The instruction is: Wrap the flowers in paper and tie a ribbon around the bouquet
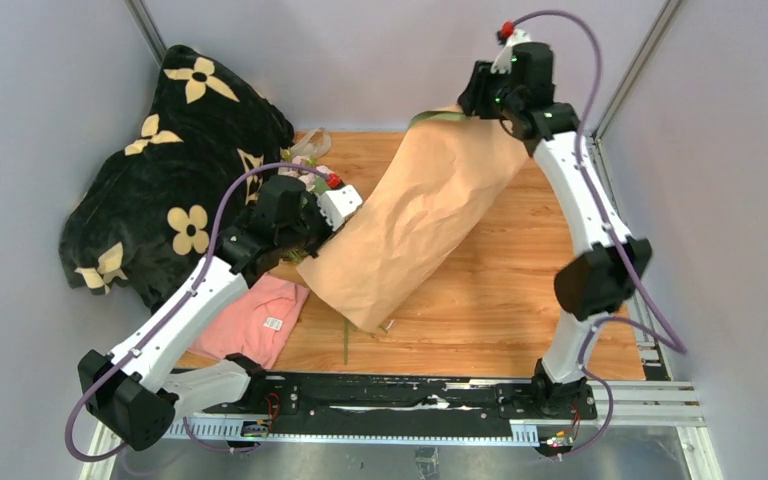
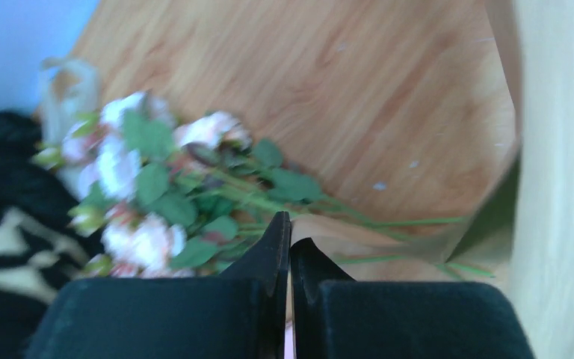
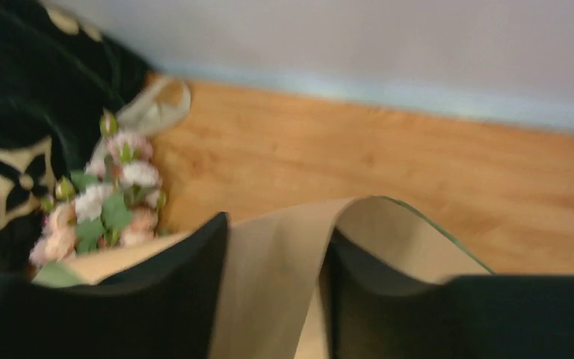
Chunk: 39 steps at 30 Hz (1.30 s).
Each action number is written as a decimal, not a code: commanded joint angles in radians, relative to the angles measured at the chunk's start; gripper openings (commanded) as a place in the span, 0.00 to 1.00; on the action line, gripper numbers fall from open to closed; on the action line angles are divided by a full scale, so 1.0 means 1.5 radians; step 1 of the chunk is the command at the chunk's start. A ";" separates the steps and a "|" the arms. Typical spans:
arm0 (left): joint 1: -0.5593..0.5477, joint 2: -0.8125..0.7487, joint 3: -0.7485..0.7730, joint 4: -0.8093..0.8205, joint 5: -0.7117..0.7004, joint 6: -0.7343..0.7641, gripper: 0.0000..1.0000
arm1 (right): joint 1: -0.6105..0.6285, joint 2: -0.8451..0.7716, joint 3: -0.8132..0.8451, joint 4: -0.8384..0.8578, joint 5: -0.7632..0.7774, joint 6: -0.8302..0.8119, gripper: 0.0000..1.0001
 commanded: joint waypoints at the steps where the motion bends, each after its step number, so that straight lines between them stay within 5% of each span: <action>1: -0.002 0.003 0.080 -0.098 -0.212 0.014 0.00 | -0.004 0.088 0.098 -0.134 -0.169 0.011 0.57; 9: -0.079 0.047 0.134 -0.120 -0.430 0.052 0.00 | 0.002 0.061 0.077 -0.241 -0.004 -0.037 0.70; 17: -0.108 0.158 0.167 -0.154 -0.242 -0.045 0.00 | 0.007 -0.158 -0.263 -0.219 0.121 -0.032 0.74; 23: -0.086 0.216 0.244 -0.161 -0.150 -0.114 0.00 | 0.006 -0.297 -0.466 -0.186 0.001 0.031 0.74; 29: 0.042 0.225 0.260 -0.098 0.005 -0.251 0.00 | 0.007 -0.413 -0.728 -0.001 -0.150 0.165 0.74; 39: 0.168 0.203 0.122 0.012 0.093 -0.351 0.00 | 0.033 -0.357 -0.926 0.215 -0.223 0.286 0.74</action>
